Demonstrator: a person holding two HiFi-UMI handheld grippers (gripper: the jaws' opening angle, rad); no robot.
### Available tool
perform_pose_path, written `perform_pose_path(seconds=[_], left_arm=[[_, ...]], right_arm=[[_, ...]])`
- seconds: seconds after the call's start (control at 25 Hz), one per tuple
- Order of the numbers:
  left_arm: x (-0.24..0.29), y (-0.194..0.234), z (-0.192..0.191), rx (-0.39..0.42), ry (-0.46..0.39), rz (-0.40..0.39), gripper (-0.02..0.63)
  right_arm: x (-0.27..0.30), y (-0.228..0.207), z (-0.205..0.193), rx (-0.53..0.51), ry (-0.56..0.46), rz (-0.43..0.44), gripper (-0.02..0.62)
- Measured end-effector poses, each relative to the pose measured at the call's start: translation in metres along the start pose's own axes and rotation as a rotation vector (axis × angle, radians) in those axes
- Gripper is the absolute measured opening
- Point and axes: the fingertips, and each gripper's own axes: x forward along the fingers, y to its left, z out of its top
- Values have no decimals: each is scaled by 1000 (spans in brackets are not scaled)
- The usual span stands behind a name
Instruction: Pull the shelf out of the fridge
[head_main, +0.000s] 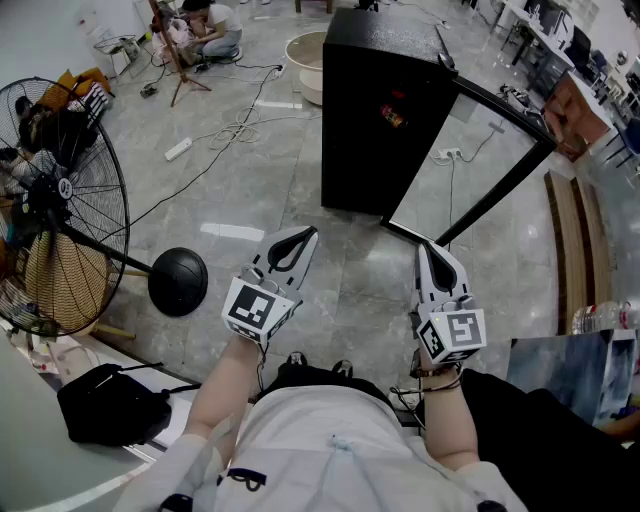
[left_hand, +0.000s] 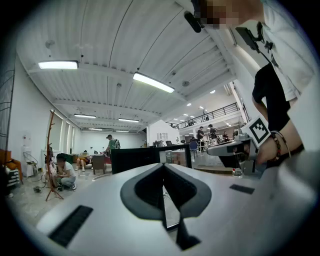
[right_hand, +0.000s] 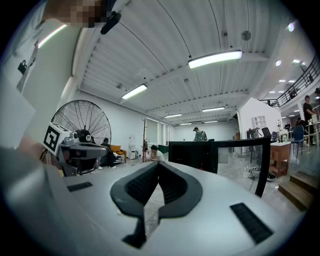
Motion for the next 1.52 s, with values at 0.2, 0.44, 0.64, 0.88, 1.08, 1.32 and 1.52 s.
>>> perform_pose_path(seconds=[0.2, 0.44, 0.64, 0.88, 1.08, 1.32, 1.52], left_arm=[[-2, -2, -2, 3, -1, -4, 8], [-3, -4, 2, -12, -4, -10, 8], [-2, -8, 1, -19, 9, -14, 9], [1, -10, -1, -8, 7, -14, 9], [3, -16, -2, -11, -17, -46, 9], [6, -20, 0, -44, -37, -59, 94], [7, -19, -1, -49, -40, -43, 97]], right_arm=[[-1, 1, 0, -5, 2, 1, 15], [-1, 2, 0, 15, 4, 5, 17], [-1, 2, -2, 29, 9, 14, 17], [-2, 3, -3, 30, 10, 28, 17], [-2, 6, -4, 32, 15, 41, 18], [-3, 7, -1, 31, 11, 61, 21], [-4, 5, 0, 27, 8, 70, 37]])
